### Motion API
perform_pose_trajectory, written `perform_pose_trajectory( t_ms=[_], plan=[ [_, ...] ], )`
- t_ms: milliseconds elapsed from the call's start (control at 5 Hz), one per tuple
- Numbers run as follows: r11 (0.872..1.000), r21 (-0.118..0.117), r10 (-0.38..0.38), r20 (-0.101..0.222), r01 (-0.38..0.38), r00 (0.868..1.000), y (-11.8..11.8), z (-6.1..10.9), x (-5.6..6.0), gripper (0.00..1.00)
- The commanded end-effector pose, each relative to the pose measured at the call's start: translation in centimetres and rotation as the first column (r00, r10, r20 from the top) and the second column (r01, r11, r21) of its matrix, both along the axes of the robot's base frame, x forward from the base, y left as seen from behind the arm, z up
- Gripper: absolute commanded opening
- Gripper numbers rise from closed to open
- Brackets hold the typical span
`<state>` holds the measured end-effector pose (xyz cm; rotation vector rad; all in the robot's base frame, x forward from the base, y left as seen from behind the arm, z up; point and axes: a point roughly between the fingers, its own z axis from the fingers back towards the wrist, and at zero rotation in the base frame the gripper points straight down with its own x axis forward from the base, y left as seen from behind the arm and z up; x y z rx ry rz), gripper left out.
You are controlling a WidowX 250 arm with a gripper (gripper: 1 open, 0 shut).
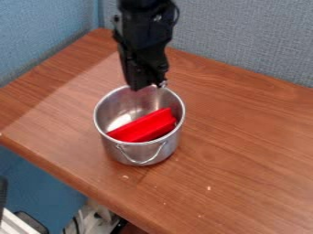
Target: Move the red object from the metal pot to the table
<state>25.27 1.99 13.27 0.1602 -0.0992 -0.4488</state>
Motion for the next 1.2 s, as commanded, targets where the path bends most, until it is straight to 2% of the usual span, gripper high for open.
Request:
perform_pose_trajectory(
  t_ms=[0, 200, 400, 600, 1000],
  plan=[
    [1.0, -0.014, -0.008, 0.073, 0.009, 0.997, -0.5, 1.5, 0.9, 1.0],
    [1.0, -0.021, 0.0, 0.056, 0.002, 0.998, -0.7, 0.9, 0.1, 1.0],
    [1.0, -0.022, 0.011, 0.058, -0.01, 0.998, -0.8, 0.2, -0.3, 1.0],
    [0.999, -0.044, 0.019, 0.063, -0.016, 0.998, -0.9, -0.8, -0.4, 1.0],
    [0.997, -0.07, 0.035, 0.08, -0.029, 0.996, -1.3, -2.1, 0.0, 1.0]
  ],
)
